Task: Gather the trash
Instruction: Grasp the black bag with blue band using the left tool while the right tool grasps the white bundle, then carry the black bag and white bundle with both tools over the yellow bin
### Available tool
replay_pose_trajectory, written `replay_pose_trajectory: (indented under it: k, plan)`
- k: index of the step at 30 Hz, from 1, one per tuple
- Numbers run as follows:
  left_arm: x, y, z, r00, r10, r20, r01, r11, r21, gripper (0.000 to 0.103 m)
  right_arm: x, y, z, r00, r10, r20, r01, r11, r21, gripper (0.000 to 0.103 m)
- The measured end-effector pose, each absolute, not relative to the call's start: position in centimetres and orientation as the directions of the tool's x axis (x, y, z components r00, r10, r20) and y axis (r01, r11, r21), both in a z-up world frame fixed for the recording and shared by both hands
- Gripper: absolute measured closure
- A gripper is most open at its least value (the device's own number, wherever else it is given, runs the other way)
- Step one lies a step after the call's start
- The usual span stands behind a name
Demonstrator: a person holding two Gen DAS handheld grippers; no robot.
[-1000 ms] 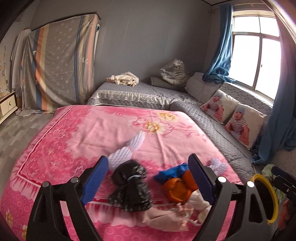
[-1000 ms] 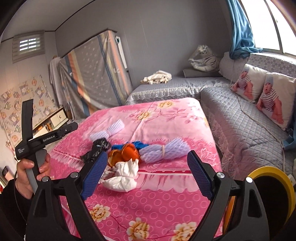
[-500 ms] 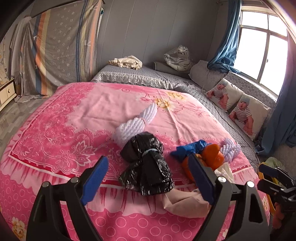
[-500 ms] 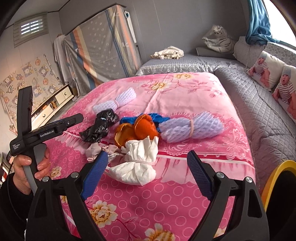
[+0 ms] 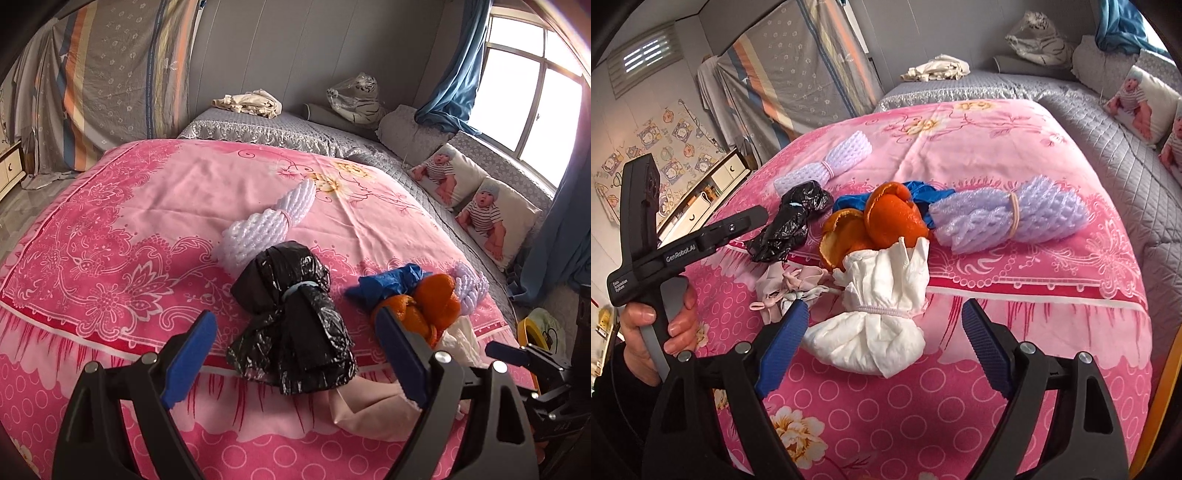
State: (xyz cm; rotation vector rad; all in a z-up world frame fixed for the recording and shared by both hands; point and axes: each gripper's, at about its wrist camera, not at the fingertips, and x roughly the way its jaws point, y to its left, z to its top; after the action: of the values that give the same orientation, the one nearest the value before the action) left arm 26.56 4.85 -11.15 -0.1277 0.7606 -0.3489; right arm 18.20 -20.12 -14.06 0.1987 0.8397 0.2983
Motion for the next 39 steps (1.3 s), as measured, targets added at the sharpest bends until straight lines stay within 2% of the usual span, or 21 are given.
replay_pose_trajectory:
  k: [8, 12, 14, 16, 19, 23, 39]
  plan:
    - [29.1, 2.9, -12.5, 0.604, -0.352, -0.715, 0.268, 0.935, -0.234, 0.032, 19.2, -19.9, -14.9, 0.585, 0.369, -0.722, -0.183, 0.928, 0.325, 0.027]
    - [30.1, 2.1, -13.8, 0.549, -0.355, -0.757, 0.266, 0.932, -0.244, 0.048, 19.6, -19.6, -15.1, 0.574, 0.376, -0.727, -0.190, 0.925, 0.329, 0.029]
    - [30.4, 1.9, -14.2, 0.529, -0.359, -0.769, 0.261, 0.931, -0.255, 0.057, 19.7, -19.3, -15.2, 0.570, 0.379, -0.729, -0.199, 0.925, 0.325, 0.033]
    - [30.6, 1.6, -14.2, 0.526, -0.357, -0.772, 0.262, 0.931, -0.252, 0.065, 19.7, -19.1, -15.1, 0.565, 0.383, -0.731, -0.206, 0.923, 0.325, 0.044]
    - [30.5, 1.4, -14.1, 0.526, -0.352, -0.774, 0.267, 0.933, -0.242, 0.076, 19.6, -19.1, -15.0, 0.565, 0.386, -0.729, -0.206, 0.922, 0.328, 0.053]
    - [30.3, 1.7, -14.0, 0.525, -0.362, -0.770, 0.262, 0.930, -0.259, 0.080, 19.4, -19.6, -14.7, 0.577, 0.394, -0.715, -0.200, 0.917, 0.344, 0.065]
    - [26.8, 4.5, -10.2, 0.589, -0.395, -0.705, 0.261, 0.919, -0.297, 0.080, 17.0, -19.8, -10.7, 0.662, 0.381, -0.646, -0.229, 0.923, 0.309, 0.066]
